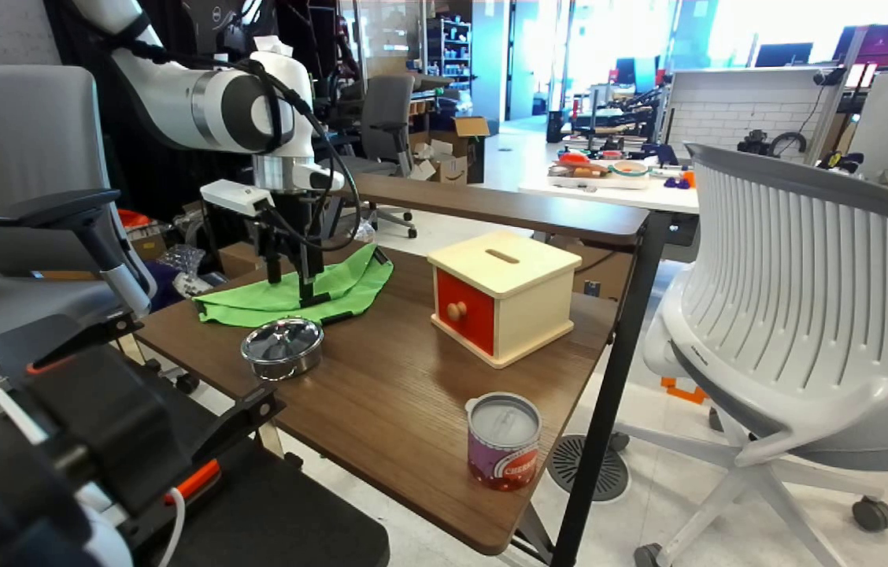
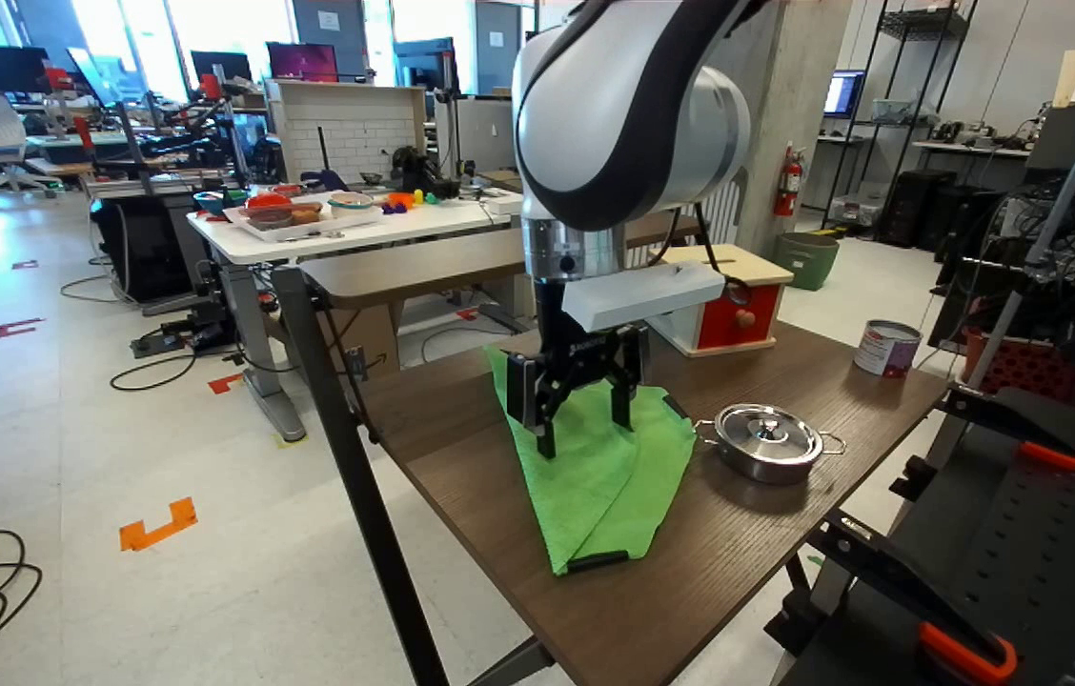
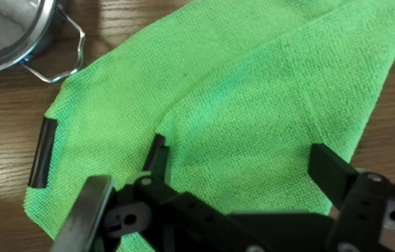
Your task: Move the green cloth to the right
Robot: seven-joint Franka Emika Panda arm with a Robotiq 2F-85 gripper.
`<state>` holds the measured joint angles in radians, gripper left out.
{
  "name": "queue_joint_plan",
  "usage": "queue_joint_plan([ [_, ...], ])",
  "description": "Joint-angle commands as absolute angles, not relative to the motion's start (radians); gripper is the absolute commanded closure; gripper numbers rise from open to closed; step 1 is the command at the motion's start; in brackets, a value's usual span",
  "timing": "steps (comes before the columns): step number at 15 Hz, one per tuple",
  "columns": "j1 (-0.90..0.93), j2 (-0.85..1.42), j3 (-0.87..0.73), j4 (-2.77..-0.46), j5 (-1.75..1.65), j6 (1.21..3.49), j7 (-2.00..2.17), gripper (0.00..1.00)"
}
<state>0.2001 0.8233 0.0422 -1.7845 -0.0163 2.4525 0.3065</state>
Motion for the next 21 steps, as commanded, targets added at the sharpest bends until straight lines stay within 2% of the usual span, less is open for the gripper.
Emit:
queue_joint_plan([
  [1, 0.201, 0.863, 0.031, -1.727, 0.002, 2.413, 0.296, 0.0],
  [21, 0.156, 0.931, -0.024, -1.655, 0.01, 2.394, 0.316, 0.0],
])
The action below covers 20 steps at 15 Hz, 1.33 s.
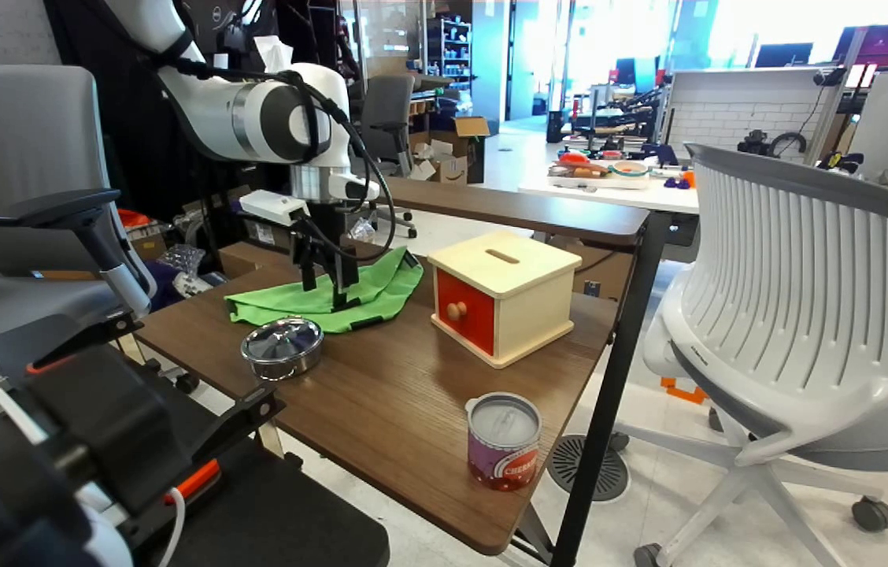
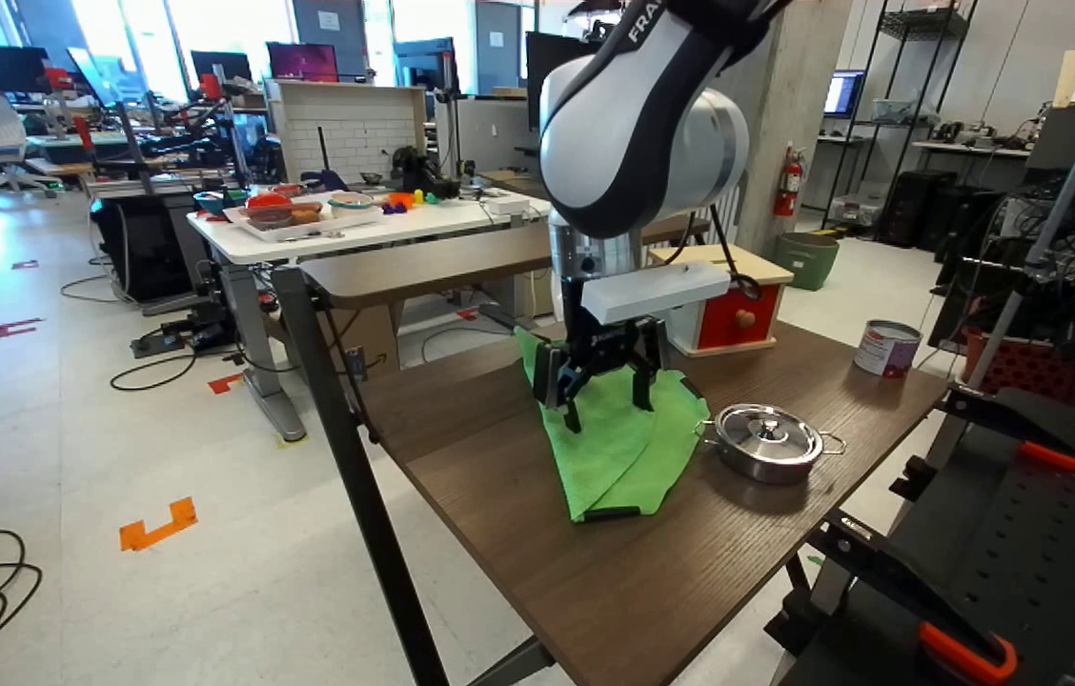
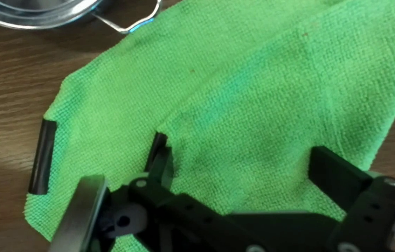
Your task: Move the green cloth to the right
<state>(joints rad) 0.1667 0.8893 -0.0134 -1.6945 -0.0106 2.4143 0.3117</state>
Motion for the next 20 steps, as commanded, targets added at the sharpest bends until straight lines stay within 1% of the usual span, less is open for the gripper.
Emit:
queue_joint_plan([
  [1, 0.152, 0.929, -0.026, -1.659, 0.011, 2.395, 0.317, 0.0],
  [9, 0.117, 0.918, -0.057, -1.68, 0.014, 2.407, 0.337, 0.0],
  [20, 0.067, 0.926, -0.089, -1.652, 0.037, 2.396, 0.375, 0.0],
])
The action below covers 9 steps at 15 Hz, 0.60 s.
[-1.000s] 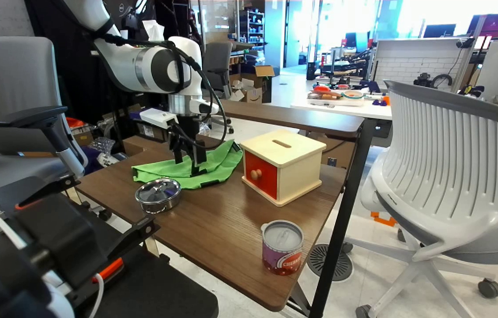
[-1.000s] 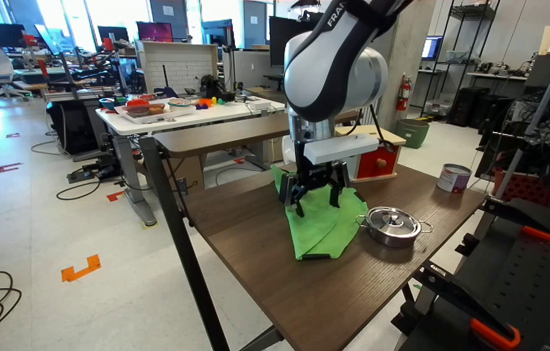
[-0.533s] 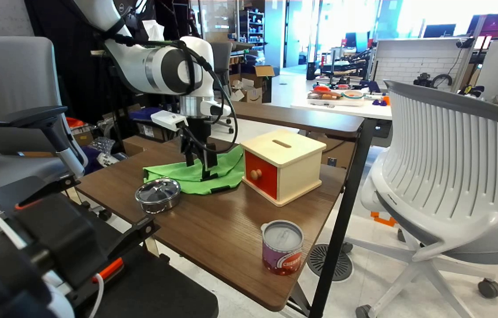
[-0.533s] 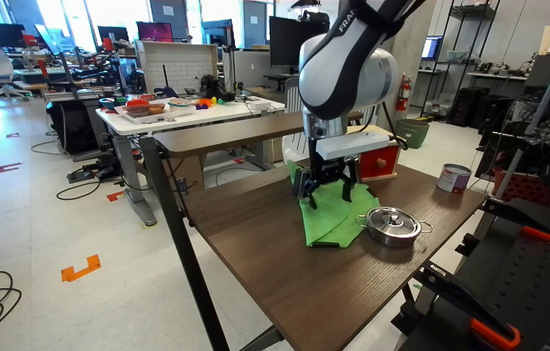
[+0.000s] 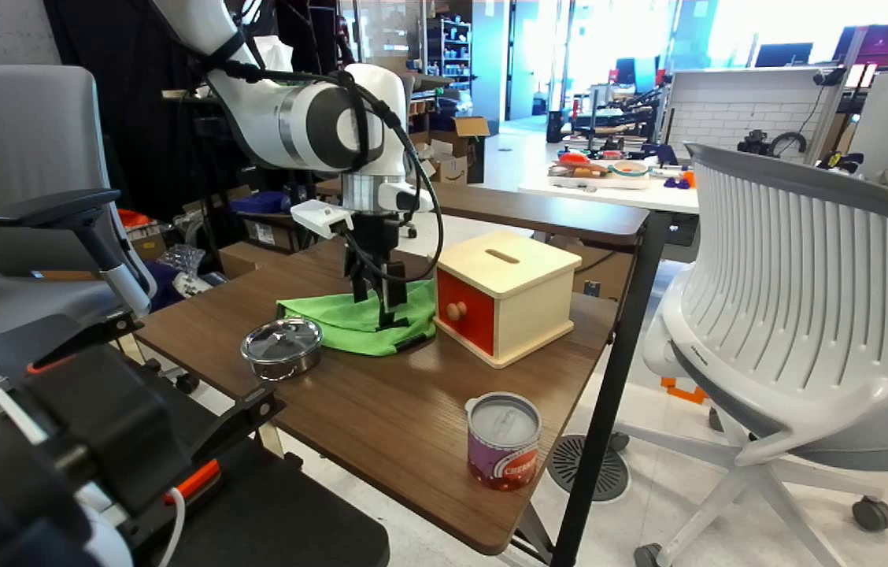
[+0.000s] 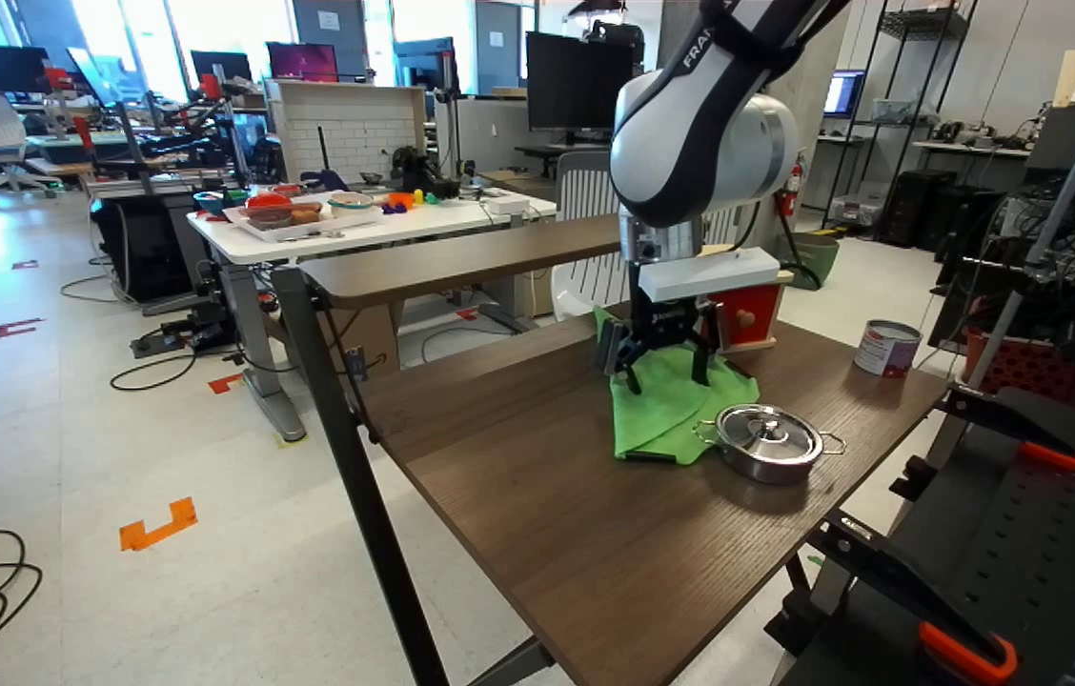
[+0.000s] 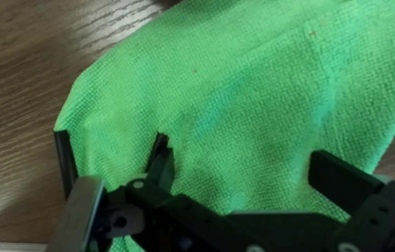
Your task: Move the green cloth to the right
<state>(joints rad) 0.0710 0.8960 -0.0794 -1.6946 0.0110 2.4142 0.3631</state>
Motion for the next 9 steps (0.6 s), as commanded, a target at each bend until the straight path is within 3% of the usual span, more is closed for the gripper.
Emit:
queue_joint_plan([
  [1, 0.067, 0.925, -0.092, -1.65, 0.037, 2.397, 0.379, 0.0],
  [9, 0.051, 0.795, -0.056, -1.738, 0.11, 2.429, 0.361, 0.0],
])
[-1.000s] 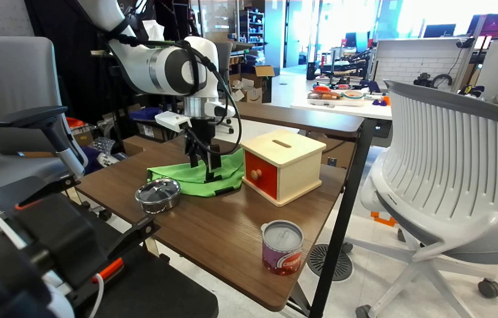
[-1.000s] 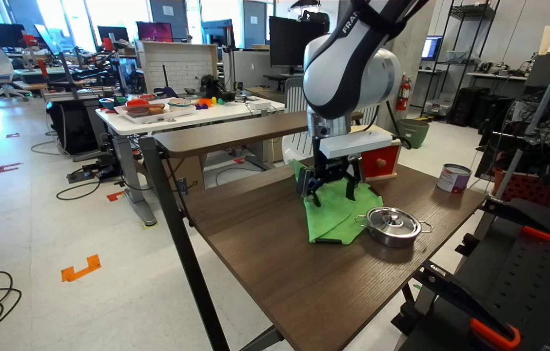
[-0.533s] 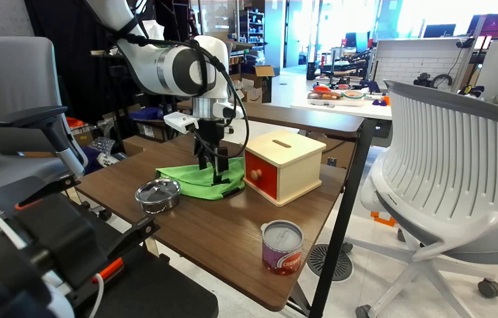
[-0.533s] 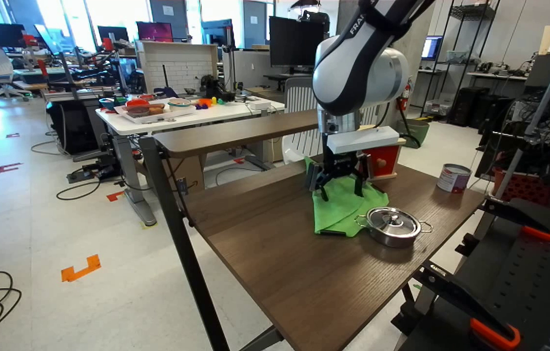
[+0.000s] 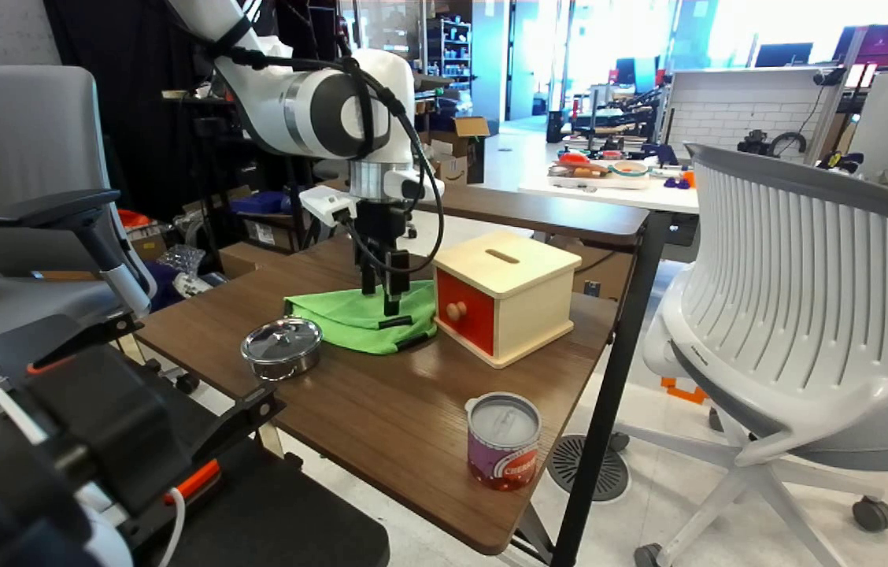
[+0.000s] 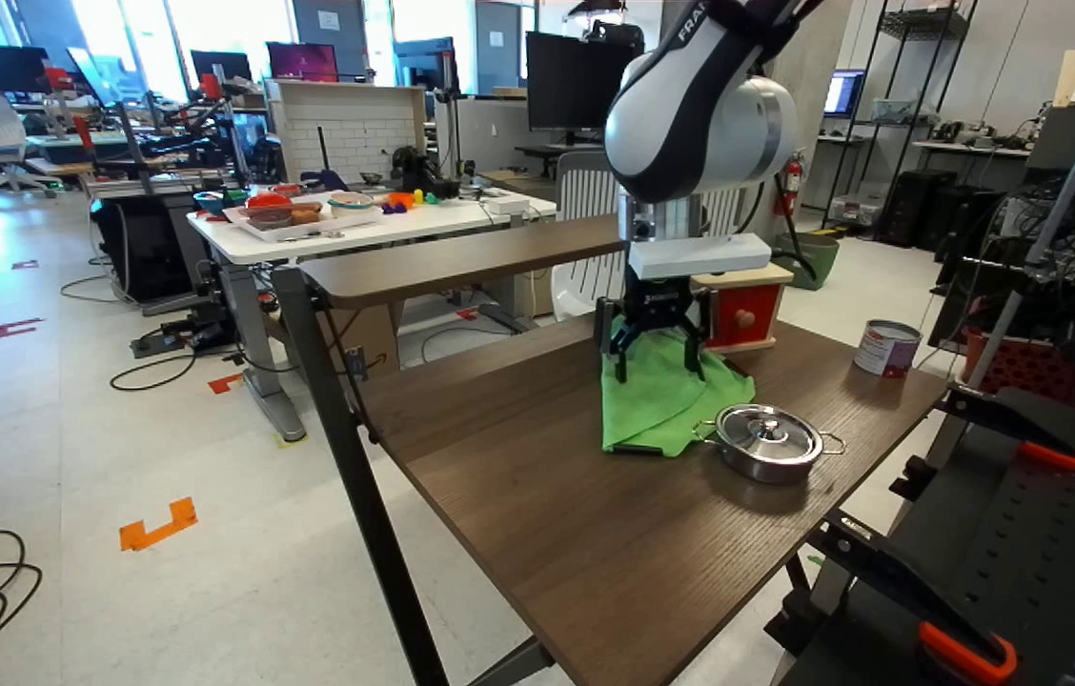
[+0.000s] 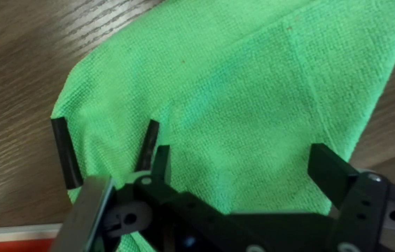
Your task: Move the green cloth to the right
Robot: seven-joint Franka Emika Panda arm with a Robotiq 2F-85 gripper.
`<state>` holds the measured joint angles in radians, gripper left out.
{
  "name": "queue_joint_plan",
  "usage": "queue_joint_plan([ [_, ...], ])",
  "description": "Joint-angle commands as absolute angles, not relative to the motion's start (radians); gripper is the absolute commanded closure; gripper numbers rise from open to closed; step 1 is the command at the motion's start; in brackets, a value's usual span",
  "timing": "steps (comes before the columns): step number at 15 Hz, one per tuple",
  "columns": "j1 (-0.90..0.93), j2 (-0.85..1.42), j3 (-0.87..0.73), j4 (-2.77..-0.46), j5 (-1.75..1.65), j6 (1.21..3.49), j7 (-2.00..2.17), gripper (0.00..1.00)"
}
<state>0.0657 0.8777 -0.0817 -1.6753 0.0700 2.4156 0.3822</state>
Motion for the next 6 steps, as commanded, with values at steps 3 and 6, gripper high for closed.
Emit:
queue_joint_plan([
  [3, 0.041, 0.706, -0.023, -1.823, 0.15, 2.46, 0.316, 0.0],
  [6, 0.061, 0.734, -0.036, -1.782, 0.125, 2.412, 0.305, 0.0],
])
